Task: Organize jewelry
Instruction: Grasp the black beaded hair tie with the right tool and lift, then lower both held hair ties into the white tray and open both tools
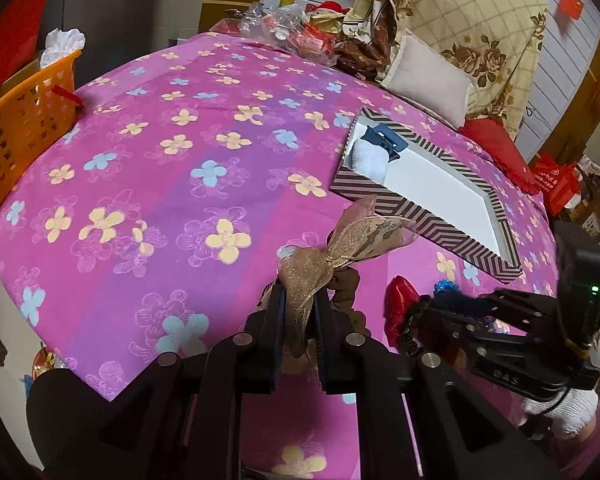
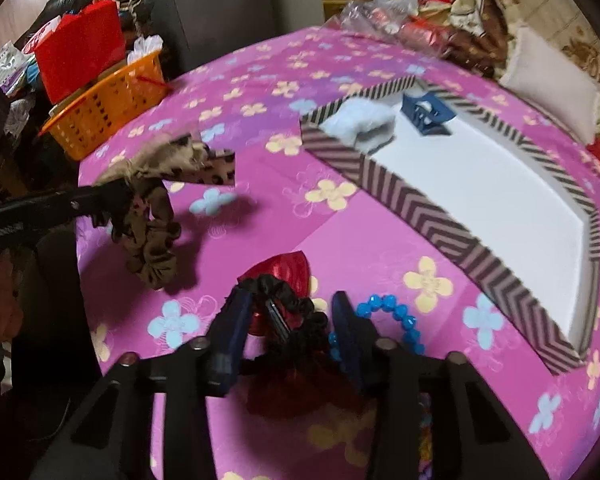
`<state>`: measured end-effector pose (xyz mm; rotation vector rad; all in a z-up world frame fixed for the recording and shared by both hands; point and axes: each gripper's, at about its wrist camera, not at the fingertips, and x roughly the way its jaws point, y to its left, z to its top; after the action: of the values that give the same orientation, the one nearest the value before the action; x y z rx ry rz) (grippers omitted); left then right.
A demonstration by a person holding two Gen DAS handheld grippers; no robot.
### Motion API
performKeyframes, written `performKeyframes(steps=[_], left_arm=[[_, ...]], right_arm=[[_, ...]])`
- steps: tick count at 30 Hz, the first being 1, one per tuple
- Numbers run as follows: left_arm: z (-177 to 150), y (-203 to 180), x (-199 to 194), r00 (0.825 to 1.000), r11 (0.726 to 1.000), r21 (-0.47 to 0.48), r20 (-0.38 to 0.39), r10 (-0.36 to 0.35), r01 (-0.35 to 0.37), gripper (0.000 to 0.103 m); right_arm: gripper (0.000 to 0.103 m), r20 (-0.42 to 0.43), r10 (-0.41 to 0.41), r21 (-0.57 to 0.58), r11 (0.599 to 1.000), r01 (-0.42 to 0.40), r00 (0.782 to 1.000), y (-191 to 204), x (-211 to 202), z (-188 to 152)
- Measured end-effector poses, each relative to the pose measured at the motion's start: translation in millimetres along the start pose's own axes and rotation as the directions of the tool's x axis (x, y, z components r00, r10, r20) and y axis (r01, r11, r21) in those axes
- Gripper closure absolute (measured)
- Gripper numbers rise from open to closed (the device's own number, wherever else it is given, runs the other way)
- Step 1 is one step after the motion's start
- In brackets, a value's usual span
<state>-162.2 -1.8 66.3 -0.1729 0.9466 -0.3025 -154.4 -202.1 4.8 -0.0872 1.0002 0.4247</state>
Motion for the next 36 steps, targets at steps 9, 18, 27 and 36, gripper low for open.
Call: performKeyframes(steps=[9,18,27,36], left_arm=[[8,-4,1,1.000,1.000,-0.005,-0.005,-0.006,0.006,0.095],[32,-31,-5,0.999,0.999,0.039,0.017,-0.037,0.037,0.095],[67,-71,7,0.997,0.993,0.100,0.028,-0.070,0.067,0.095],[101,-115,52,0.995,0.983,0.157,-0.017,-0.094,0.096,0.095]], right_arm=[[0.094,0.073,0.036,0.047,0.998,-0.040,0.997,-15,-21,-4],[0.094,0.185,0.003,0.107,0.994,-0.023,0.983,-41,-66,18],[0.094,0.229,-0.094,0.156,0.986,0.058,0.969,-81,-90,49],[0.094,0.205,-0.162,0.208,0.971,0.119,0.965,-128,-83,77]])
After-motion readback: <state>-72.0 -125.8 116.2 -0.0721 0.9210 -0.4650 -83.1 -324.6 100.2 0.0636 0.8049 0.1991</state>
